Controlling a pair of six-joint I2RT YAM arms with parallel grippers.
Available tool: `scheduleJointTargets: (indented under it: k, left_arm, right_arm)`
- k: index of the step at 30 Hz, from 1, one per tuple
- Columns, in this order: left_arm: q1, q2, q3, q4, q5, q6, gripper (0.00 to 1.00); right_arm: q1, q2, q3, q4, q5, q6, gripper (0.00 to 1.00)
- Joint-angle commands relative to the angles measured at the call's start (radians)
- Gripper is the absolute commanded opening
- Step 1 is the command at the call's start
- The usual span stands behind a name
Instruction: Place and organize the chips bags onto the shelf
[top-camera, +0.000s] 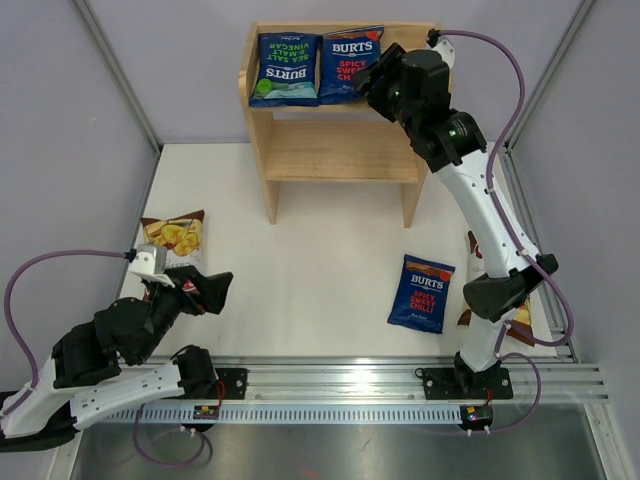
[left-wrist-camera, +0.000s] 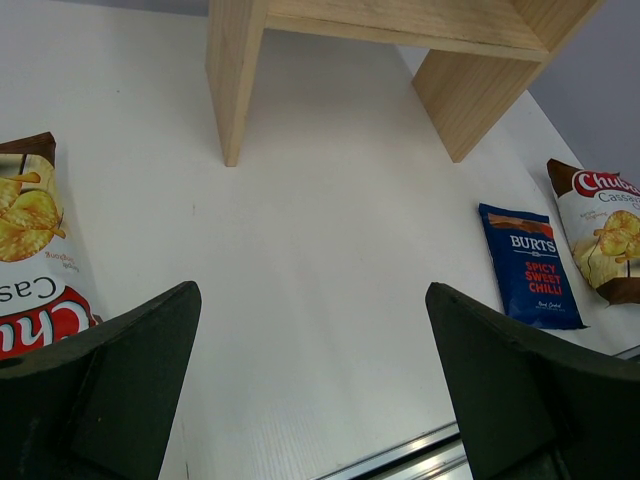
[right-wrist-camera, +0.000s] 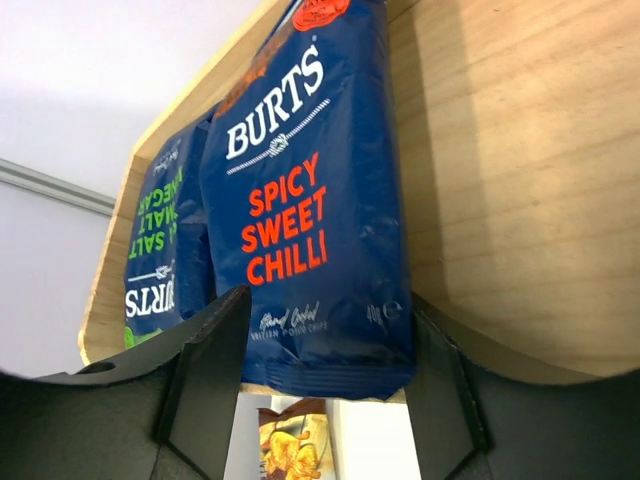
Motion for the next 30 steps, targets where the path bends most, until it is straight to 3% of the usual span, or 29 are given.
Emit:
scheduleJointTargets:
  k: [1,4,8,12,20,23,25,30]
  left_arm:
    - [0.001,-0.004,0.001,0.029,-0.02,-0.001,0.99]
    - [0.001,-0.01,0.001,0.029,-0.018,-0.001,0.99]
    - [0.001,-0.018,-0.002,0.027,-0.017,-0.003,0.99]
    - [0.001,-0.027,-0.004,0.027,-0.013,-0.003,0.99]
    - [-0.001,-0.03,-0.005,0.027,-0.013,0.0,0.99]
    - [0.001,-0.03,-0.004,0.026,-0.013,-0.001,0.99]
    - [0.001,-0.03,-0.005,0.026,-0.015,-0.001,0.99]
    - [-0.001,-0.027,-0.005,0.03,-0.013,0.0,0.99]
  right_arm:
    - [0.006,-0.065,-0.059,0.018,0.044,-0.063,0.65]
    - [0.006,-0.073,-0.059,0.019,0.056,-0.077,0.63]
    - [0.006,-0.055,-0.042,0.016,0.047,-0.089,0.46]
    - [0.007,-0.001,0.018,-0.022,0.033,-0.095,0.36]
    - [0.017,0.041,0.068,-0.03,0.027,-0.104,0.34]
    - [0.017,0.05,0.095,-0.045,0.022,-0.109,0.38]
    - [0.017,0.032,0.075,-0.039,0.041,-0.108,0.53]
    - [0.017,-0.041,0.033,-0.022,0.07,-0.141,0.65]
